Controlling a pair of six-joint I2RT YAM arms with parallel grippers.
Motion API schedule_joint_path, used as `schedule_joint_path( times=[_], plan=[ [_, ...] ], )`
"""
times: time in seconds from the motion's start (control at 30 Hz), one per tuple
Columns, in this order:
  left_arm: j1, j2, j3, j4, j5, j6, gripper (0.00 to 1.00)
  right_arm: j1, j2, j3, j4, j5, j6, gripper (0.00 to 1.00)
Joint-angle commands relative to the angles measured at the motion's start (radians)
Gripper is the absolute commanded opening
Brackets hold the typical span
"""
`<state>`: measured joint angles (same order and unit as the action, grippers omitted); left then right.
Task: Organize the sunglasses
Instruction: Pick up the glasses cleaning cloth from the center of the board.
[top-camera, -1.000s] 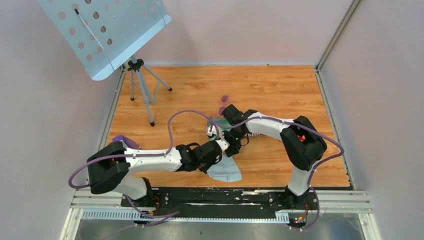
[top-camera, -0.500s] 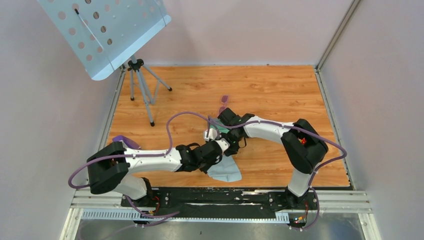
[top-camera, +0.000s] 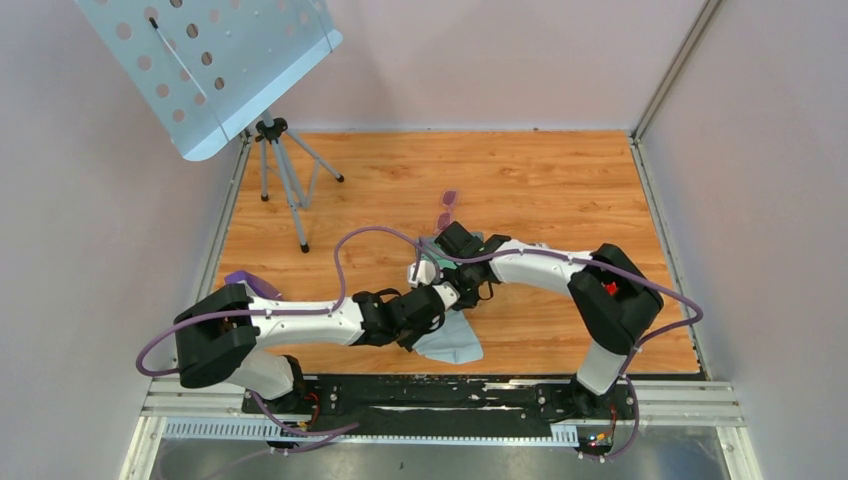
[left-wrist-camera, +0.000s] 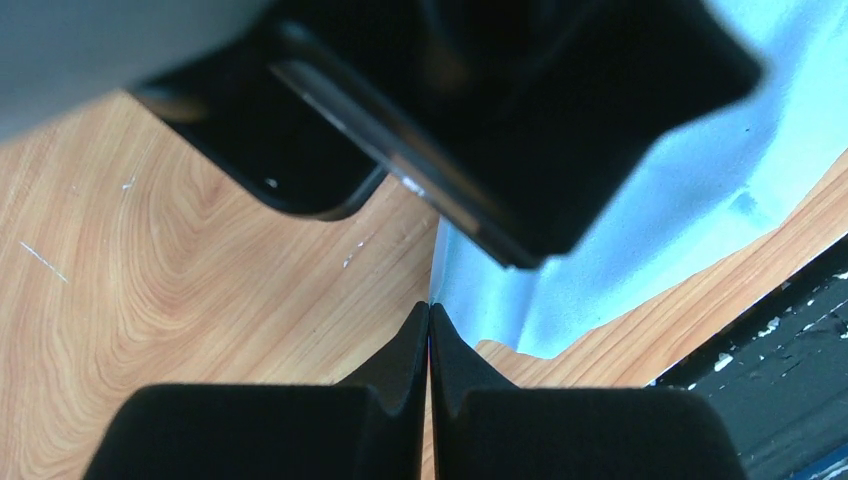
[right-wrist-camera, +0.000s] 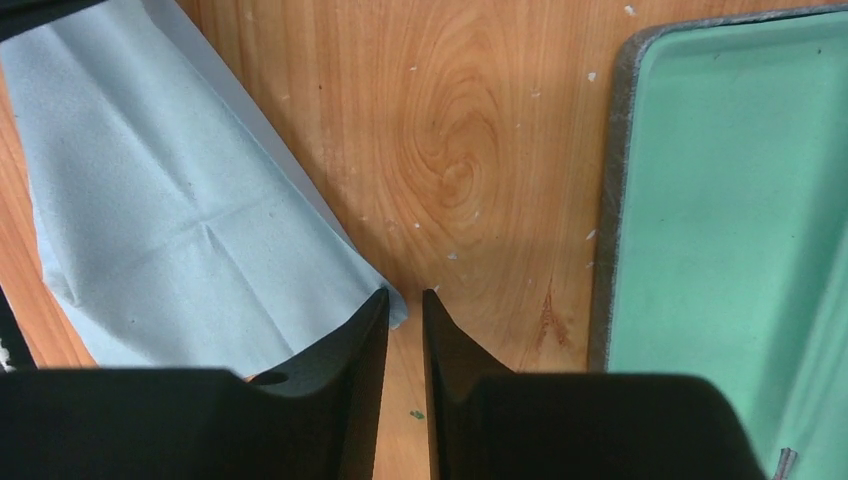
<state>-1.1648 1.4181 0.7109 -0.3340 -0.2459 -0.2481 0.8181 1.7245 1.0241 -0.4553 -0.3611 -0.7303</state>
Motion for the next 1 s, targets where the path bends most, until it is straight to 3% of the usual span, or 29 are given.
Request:
schedule_joint_path(
  times=[0.0,0.1,0.27,0.53,0.97],
  plan=[
    [0.008,-0.018,0.035,0.08,-0.035,0.014,0.0,0.102,0.115,-0.071,-0.069,0.164,-0.078,0.21],
    [0.008,-0.02,0.035,0.08,-0.036,0.014,0.0,0.108,0.107,-0.082,-0.069,0.162,-0.079,0.19],
    [0.008,-0.018,0.035,0.08,-0.039,0.013,0.0,0.104,0.084,-0.114,-0.07,0.154,-0.083,0.0],
    [0.006,0.0,0.068,0.12,-0.036,0.06,0.0,0.027,-0.015,-0.041,-0.091,0.113,-0.049,0.0],
    [-0.004,0.099,0.131,0.215,-0.216,0.204,0.0,-0.11,-0.084,-0.051,-0.114,0.09,-0.106,0.0]
  ],
)
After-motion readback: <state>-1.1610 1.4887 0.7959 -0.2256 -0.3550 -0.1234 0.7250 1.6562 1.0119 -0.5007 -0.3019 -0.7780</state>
